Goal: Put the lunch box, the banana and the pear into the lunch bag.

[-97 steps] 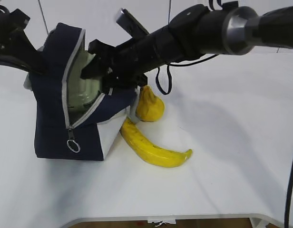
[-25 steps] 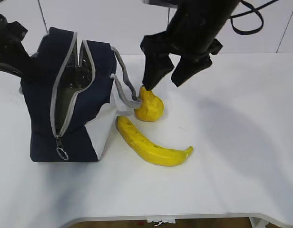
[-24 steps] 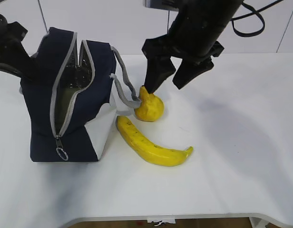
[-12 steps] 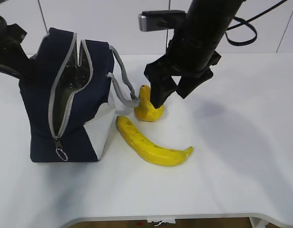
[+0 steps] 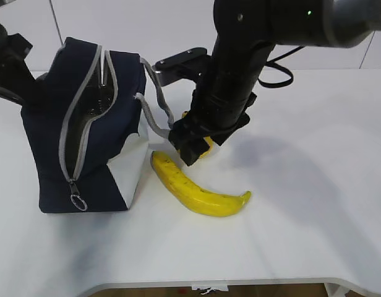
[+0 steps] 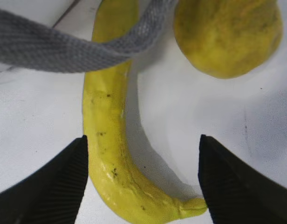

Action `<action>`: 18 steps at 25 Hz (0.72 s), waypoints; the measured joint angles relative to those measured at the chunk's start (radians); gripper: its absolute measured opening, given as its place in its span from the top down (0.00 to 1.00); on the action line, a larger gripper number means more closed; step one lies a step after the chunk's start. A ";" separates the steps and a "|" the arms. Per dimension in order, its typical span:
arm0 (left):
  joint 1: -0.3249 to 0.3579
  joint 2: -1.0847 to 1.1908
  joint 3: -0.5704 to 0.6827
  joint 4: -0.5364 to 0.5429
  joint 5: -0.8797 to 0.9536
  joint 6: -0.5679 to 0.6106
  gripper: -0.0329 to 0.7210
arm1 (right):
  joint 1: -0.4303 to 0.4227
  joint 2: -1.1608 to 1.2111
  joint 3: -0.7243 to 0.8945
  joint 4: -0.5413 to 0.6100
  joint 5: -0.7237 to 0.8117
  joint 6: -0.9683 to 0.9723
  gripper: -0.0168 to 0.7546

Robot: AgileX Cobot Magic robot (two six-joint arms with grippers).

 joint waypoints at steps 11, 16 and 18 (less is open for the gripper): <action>0.000 0.000 -0.002 0.019 0.002 0.000 0.96 | 0.000 0.047 0.100 0.059 -0.112 -0.009 0.25; 0.000 0.000 -0.002 0.020 0.002 0.000 0.96 | 0.000 0.047 0.105 0.077 -0.134 -0.018 0.25; 0.000 0.000 -0.002 0.021 0.002 0.000 0.96 | 0.000 0.049 0.105 0.083 -0.138 -0.022 0.25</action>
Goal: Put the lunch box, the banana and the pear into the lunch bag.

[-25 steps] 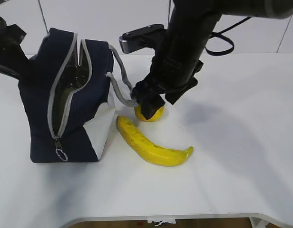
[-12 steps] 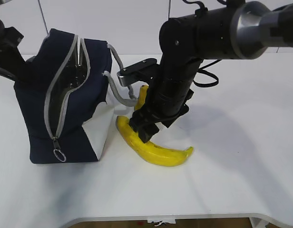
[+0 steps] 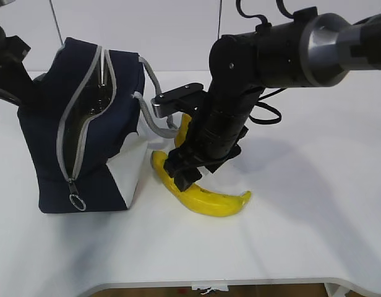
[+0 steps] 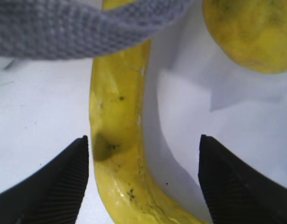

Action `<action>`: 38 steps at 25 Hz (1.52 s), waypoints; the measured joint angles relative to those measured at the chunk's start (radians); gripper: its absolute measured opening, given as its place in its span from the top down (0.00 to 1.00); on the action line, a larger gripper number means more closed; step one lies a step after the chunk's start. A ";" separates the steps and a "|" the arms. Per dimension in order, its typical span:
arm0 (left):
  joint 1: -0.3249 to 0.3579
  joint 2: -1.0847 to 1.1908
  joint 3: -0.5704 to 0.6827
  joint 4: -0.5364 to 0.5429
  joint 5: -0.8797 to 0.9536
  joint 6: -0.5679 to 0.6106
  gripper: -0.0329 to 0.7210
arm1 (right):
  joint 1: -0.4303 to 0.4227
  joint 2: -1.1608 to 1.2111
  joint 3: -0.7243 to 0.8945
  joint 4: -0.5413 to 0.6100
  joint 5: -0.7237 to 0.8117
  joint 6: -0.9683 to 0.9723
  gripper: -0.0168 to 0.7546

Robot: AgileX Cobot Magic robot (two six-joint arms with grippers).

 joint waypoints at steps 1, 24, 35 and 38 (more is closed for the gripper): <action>0.000 0.000 0.000 0.000 0.000 0.000 0.96 | 0.000 0.005 0.000 0.005 0.000 -0.003 0.25; 0.000 0.000 0.000 0.003 0.000 0.000 0.96 | 0.000 0.052 0.007 0.043 0.079 -0.014 0.49; 0.000 0.000 0.000 0.004 0.000 0.000 0.96 | 0.000 0.052 -0.020 0.152 0.202 -0.104 0.63; 0.000 0.000 0.000 0.004 0.000 0.000 0.96 | 0.000 0.052 -0.041 0.230 0.259 -0.167 0.63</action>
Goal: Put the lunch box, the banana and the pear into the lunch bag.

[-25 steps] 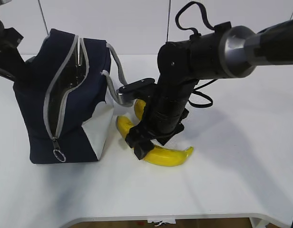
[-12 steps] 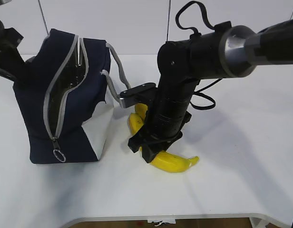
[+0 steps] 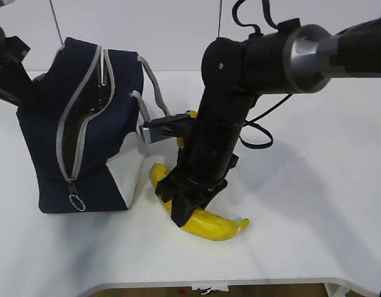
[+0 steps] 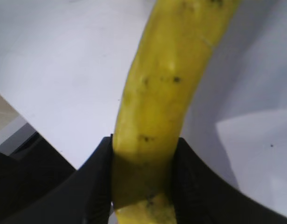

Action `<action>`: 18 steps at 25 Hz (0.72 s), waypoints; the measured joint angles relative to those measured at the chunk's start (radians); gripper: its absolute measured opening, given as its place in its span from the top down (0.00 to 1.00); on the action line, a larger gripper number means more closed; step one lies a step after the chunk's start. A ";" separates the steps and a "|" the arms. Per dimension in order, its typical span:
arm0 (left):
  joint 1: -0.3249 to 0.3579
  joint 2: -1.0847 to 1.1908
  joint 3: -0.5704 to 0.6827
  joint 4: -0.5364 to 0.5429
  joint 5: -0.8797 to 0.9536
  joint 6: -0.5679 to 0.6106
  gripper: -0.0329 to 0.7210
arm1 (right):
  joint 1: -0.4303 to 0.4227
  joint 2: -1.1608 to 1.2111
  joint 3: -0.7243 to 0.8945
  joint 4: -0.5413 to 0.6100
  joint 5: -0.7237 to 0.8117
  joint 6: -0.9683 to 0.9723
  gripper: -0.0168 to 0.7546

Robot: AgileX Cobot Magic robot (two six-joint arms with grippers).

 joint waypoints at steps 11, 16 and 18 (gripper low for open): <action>0.000 0.000 0.000 0.000 0.000 0.000 0.96 | 0.000 -0.006 -0.069 0.005 0.089 -0.012 0.63; 0.000 0.000 0.000 0.000 0.000 0.000 0.96 | 0.000 -0.089 -0.069 -0.012 0.094 0.030 0.63; 0.000 0.000 0.000 0.000 0.000 0.000 0.96 | 0.000 -0.126 -0.069 -0.046 0.098 0.077 0.63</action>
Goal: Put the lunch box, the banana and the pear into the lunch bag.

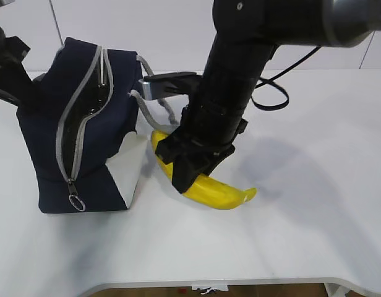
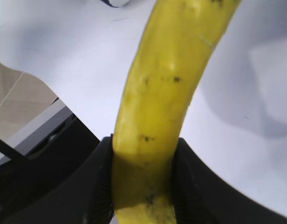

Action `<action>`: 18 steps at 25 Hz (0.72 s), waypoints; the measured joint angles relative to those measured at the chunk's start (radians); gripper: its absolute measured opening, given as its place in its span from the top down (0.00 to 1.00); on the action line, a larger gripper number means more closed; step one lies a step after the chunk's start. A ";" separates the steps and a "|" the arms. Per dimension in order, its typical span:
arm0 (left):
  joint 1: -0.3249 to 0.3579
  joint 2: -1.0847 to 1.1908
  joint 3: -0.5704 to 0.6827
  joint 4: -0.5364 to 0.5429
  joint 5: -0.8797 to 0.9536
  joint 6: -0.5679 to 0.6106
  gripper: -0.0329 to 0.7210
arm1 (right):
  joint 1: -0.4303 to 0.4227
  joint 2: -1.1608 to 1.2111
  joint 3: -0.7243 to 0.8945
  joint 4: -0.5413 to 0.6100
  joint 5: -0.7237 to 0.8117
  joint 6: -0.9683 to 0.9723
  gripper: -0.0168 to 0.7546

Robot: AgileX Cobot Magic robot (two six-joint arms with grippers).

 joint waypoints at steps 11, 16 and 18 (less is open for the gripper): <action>0.000 0.000 0.000 -0.021 -0.007 0.000 0.96 | 0.000 -0.137 0.035 -0.238 0.008 0.152 0.63; 0.000 0.000 0.000 -0.033 -0.009 0.000 0.96 | 0.000 -0.137 0.035 -0.465 0.008 0.218 0.64; 0.000 0.000 0.000 -0.035 -0.009 0.000 0.96 | 0.000 -0.138 0.035 -0.528 0.010 0.225 0.64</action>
